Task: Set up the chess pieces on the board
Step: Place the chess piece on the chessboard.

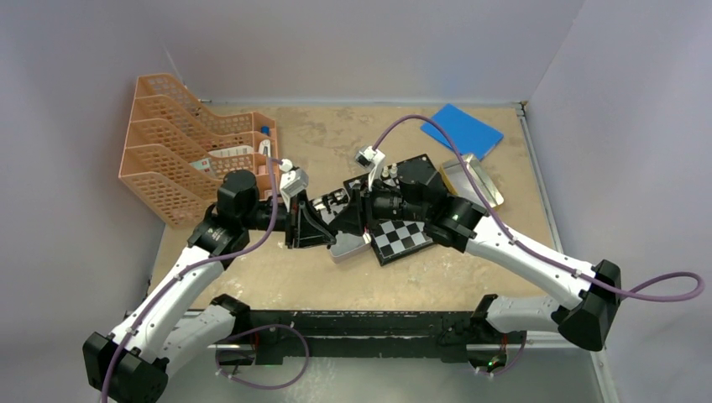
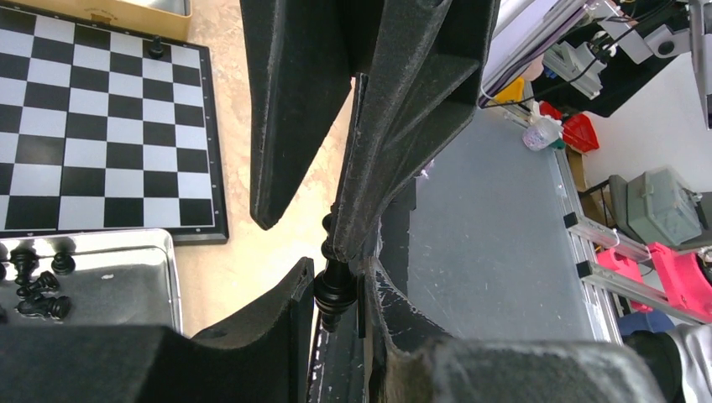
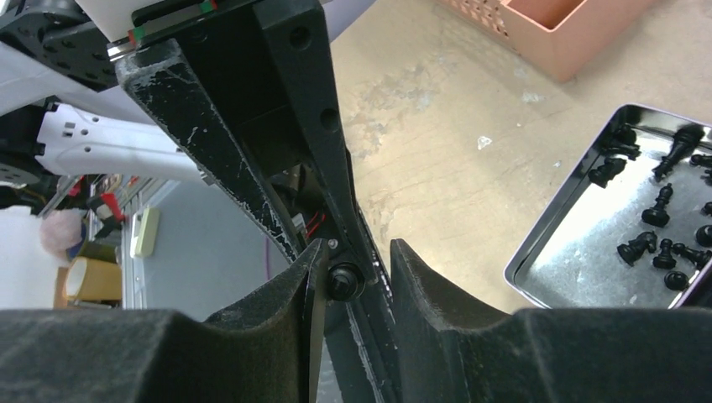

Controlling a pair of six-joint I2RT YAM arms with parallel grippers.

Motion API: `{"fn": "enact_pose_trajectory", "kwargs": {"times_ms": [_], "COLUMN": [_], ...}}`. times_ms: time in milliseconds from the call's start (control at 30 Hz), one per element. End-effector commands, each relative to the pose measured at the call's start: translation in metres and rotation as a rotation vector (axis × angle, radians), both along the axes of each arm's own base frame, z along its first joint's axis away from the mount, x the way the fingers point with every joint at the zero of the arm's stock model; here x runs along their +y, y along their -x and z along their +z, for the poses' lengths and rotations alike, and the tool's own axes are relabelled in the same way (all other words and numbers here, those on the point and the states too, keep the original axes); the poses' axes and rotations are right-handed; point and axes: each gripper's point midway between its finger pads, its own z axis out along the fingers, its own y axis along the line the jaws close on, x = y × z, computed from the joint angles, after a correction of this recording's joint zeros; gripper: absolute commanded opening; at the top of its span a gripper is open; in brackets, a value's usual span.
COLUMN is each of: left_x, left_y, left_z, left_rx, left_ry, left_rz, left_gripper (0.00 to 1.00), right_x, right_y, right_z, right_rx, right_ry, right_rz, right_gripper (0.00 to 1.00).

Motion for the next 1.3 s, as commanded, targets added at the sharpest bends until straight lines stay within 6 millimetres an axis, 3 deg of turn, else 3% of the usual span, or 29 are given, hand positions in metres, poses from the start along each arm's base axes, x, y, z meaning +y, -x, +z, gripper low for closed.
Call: {"fn": "enact_pose_trajectory", "kwargs": {"times_ms": [0,167,267,467,733,767,900,1033,1267], "left_x": [-0.001,0.000,0.000,0.000,0.000,0.001,0.004,0.008,0.012], "left_y": [0.003,0.003,0.003,0.003,0.002,0.001,-0.009,-0.009,0.003], "left_z": [0.013,0.012,0.011,0.008,0.009,0.009,0.013,0.027,0.066], "left_rx": [-0.072,-0.073,-0.075,-0.073,-0.077,-0.075,-0.060,-0.019,0.064], "left_ry": [0.031,0.027,0.026,0.021,0.020,0.016,-0.019,0.008,0.208], "left_rz": [-0.040,-0.037,-0.036,-0.037,-0.030,-0.020,0.070,0.148,0.222], "left_gripper": [0.00,0.00,0.00,0.00,0.00,0.02,0.37,0.59,0.66], "right_x": [0.004,0.004,0.002,-0.001,-0.004,-0.005,-0.012,-0.024,-0.051], "right_y": [0.011,0.013,0.013,0.017,0.019,0.018,0.004,-0.006,-0.007], "right_z": [0.012,-0.001,-0.003,-0.005,-0.006,-0.005,0.004,0.029,0.082], "right_rx": [-0.037,-0.028,-0.024,-0.026,-0.031,-0.036,-0.052,-0.055,-0.036], "right_ry": [-0.028,-0.006,-0.001,0.005,-0.007,-0.012,-0.023,-0.104,-0.352], "right_rz": [0.099,0.112,0.108,0.120,0.118,0.112,0.016,-0.087,-0.235], "right_gripper": [0.34,0.31,0.36,0.34,0.14,0.12,0.08,0.07,0.07]}}
